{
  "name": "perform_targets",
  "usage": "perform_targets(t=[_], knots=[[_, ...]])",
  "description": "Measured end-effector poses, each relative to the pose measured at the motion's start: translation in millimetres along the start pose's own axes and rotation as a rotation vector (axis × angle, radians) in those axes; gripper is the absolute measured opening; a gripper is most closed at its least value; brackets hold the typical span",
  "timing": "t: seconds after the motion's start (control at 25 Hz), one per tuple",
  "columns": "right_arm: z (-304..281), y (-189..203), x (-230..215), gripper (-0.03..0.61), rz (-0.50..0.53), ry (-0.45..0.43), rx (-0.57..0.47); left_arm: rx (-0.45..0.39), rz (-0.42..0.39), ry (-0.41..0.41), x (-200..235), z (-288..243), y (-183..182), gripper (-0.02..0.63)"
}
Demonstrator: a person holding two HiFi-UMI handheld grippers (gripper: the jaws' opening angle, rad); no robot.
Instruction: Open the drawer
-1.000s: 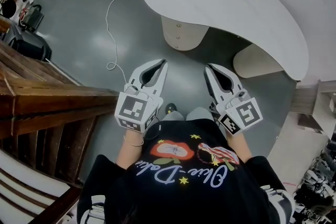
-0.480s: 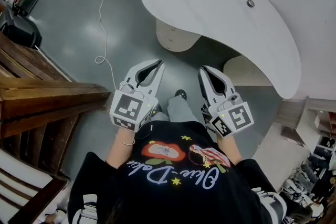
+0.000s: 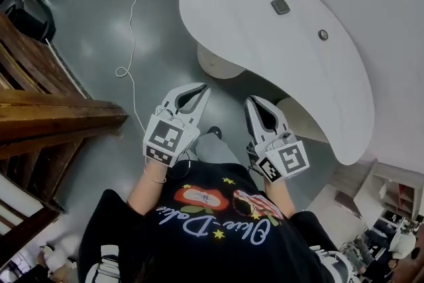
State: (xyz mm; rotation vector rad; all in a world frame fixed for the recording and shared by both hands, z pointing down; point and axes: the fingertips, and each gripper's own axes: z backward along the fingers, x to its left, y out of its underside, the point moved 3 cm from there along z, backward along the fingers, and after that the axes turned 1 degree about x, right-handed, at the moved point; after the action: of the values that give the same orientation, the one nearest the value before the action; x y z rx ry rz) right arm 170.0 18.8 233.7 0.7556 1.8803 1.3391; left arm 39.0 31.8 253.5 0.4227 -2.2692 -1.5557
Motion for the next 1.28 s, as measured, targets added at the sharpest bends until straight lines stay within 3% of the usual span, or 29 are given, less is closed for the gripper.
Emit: perform_targets(t=[0.2, 0.28, 0.4, 0.6, 0.84, 0.92, 1.28], knots=[[-20.0, 23.1, -26.4, 0.006, -0.038, -0.095, 0.041, 0.08, 0.047, -0.059, 13.8, -42.0, 33.2, 0.006], [-28.5, 39.1, -34.6, 0.058, -0.067, -0.137, 0.069, 0.108, 0.078, -0.089, 19.6, -56.7, 50.8, 0.006], [-42.0, 63.1, -47.7, 0.067, -0.092, -0.159, 0.087, 0.116, 0.104, -0.128, 30.3, -79.3, 73.8, 0.006], [-68.5, 97.6, -63.5, 0.047, -0.081, -0.135, 0.125, 0.102, 0.15, -0.163, 61.9, -112.6, 110.4, 0.006], [-105.8, 135.9, -72.0, 0.008, -0.081, -0.107, 0.185, 0.151, 0.197, -0.182, 100.5, -142.7, 167.4, 0.024], [-116.0, 143.2, -75.0, 0.003, -0.086, -0.097, 0.19, 0.162, 0.216, -0.183, 110.9, -154.4, 182.1, 0.057], [-134.9, 168.8, -68.8, 0.003, -0.094, -0.077, 0.265, 0.204, 0.235, -0.149, 137.7, -208.5, 234.8, 0.086]])
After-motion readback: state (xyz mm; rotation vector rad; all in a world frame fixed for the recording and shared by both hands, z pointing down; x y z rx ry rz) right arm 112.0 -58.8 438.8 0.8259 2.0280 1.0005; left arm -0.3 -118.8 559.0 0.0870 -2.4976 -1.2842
